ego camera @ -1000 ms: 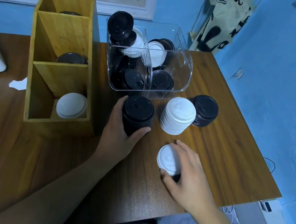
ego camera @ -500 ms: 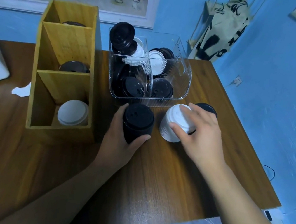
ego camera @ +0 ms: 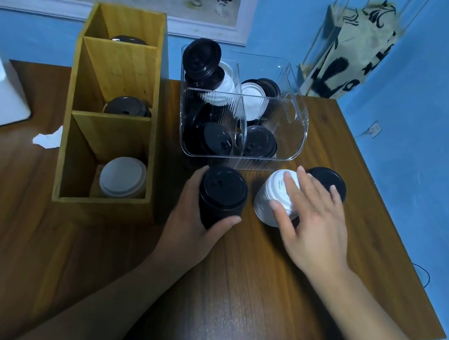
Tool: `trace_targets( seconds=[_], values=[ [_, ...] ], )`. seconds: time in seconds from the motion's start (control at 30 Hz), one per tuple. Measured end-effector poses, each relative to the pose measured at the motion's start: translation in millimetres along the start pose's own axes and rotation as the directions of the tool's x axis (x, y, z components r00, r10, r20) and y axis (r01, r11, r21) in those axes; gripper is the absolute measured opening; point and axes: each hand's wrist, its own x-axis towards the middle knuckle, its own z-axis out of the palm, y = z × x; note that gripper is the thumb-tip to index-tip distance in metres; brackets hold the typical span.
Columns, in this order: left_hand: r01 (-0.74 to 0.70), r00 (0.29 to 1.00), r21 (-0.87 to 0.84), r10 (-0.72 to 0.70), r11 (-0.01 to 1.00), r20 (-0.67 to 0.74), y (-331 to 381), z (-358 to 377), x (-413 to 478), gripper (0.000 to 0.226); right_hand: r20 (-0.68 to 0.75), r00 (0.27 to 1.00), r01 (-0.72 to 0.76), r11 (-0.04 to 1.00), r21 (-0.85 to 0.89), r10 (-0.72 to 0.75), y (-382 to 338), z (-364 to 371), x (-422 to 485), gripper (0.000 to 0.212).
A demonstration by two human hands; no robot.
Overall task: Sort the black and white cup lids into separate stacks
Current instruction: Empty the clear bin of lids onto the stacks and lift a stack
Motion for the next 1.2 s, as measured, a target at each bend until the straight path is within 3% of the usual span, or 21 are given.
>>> trace_targets(
  seconds=[0.13,0.23,0.3,0.43,0.53,0.7,0.83,0.9,1.0,1.1,1.2],
  values=[
    [0.012,1.000,-0.014,-0.012,1.000,0.001,1.0,0.2,0.0,0.099,-0.065,0.998,-0.008,0.988,0.153,0.018,-4.9,-20.4,25.5,0.046],
    [0.038,0.999,-0.027,-0.038,0.999,-0.017,0.4,0.2,-0.9,0.100,-0.079,0.993,0.100,0.964,0.245,-0.083,-18.9,-26.2,70.6,0.034],
    [0.074,0.996,-0.058,-0.077,0.996,-0.043,-0.6,-0.2,-1.4,0.101,0.009,0.979,0.196,0.944,0.265,-0.205,-32.9,-21.7,103.7,0.032],
    [0.118,0.990,-0.081,-0.123,0.990,-0.067,-1.9,-0.7,-2.7,0.103,0.210,0.914,0.285,0.918,0.278,-0.347,-69.6,-8.9,160.5,0.047],
    [0.132,0.989,-0.076,-0.136,0.988,-0.056,-2.3,-0.6,-2.4,0.104,0.322,0.852,0.353,0.907,0.228,-0.413,-94.1,6.0,194.8,0.055],
    [0.147,0.988,-0.081,-0.150,0.986,-0.037,-4.1,-1.4,-1.5,0.105,0.450,0.761,0.558,0.825,-0.086,-0.467,-107.3,24.9,215.7,0.048],
    [0.125,0.990,-0.064,-0.128,0.990,-0.054,-3.0,-2.6,-0.8,0.101,0.316,0.855,0.472,0.869,-0.146,-0.411,-96.4,4.0,211.4,0.042],
    [0.112,0.991,-0.058,-0.116,0.992,-0.066,-2.6,-3.1,-0.9,0.101,0.091,0.921,0.383,0.923,-0.037,-0.379,-80.6,-15.2,195.3,0.041],
    [0.114,0.990,-0.092,-0.120,0.989,-0.067,-4.2,-2.3,-2.0,0.101,-0.240,0.922,0.353,0.914,0.198,-0.304,-54.9,-45.9,140.2,0.033],
    [0.123,0.991,-0.113,-0.128,0.986,-0.042,-5.5,-2.0,-1.0,0.101,-0.291,0.934,0.308,0.884,0.351,-0.210,-37.3,-55.3,52.1,0.019],
    [0.109,0.993,-0.102,-0.113,0.989,-0.036,-6.0,-1.9,0.4,0.103,-0.191,0.969,0.222,0.897,0.383,-0.158,-18.1,-33.4,-29.2,0.016]
  ],
)
